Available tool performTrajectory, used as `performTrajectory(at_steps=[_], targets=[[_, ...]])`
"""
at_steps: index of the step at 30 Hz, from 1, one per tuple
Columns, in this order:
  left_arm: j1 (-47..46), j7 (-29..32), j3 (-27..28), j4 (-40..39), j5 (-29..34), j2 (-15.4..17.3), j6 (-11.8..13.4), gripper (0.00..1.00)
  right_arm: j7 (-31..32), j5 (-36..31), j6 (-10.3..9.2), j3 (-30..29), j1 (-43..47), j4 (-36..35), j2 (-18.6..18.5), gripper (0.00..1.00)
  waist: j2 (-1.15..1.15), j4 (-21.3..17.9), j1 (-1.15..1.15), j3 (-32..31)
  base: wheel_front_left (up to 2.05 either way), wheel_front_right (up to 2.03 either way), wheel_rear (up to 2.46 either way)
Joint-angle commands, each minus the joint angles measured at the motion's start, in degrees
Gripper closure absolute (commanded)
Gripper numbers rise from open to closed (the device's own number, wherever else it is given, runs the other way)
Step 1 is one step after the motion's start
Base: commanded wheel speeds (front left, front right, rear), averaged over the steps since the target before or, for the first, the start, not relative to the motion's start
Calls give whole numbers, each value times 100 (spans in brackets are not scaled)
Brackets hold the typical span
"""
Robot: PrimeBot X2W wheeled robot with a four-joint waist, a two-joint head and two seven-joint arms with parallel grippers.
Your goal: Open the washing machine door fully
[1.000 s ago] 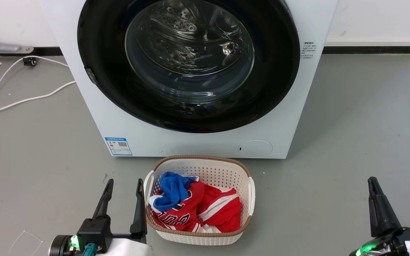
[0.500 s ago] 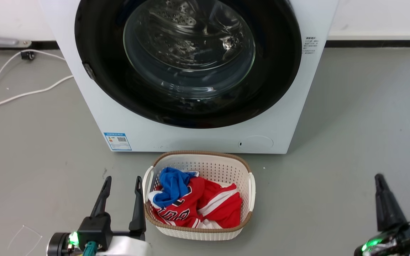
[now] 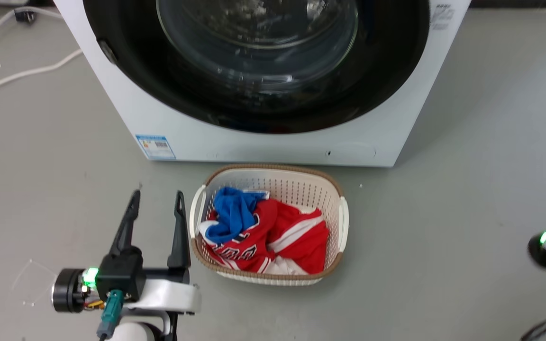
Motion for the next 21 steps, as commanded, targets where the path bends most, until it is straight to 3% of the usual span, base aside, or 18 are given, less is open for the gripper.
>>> performTrajectory(at_steps=[1,7,21], targets=[[-140,-16,34,-47,41,-8,-25,0,82,11,2,-64,-325,130,-117,100,0,58,0,264,0,0,0],[-444,-16,59,-172,78,-4,-44,0,371,3,2,-110,-1481,745,-534,100,0,119,0,819,0,0,0],[-1042,-16,23,-385,88,-5,-99,0,1127,-640,2,810,-3954,1869,-1321,100,0,326,0,1887,0,0,0]])
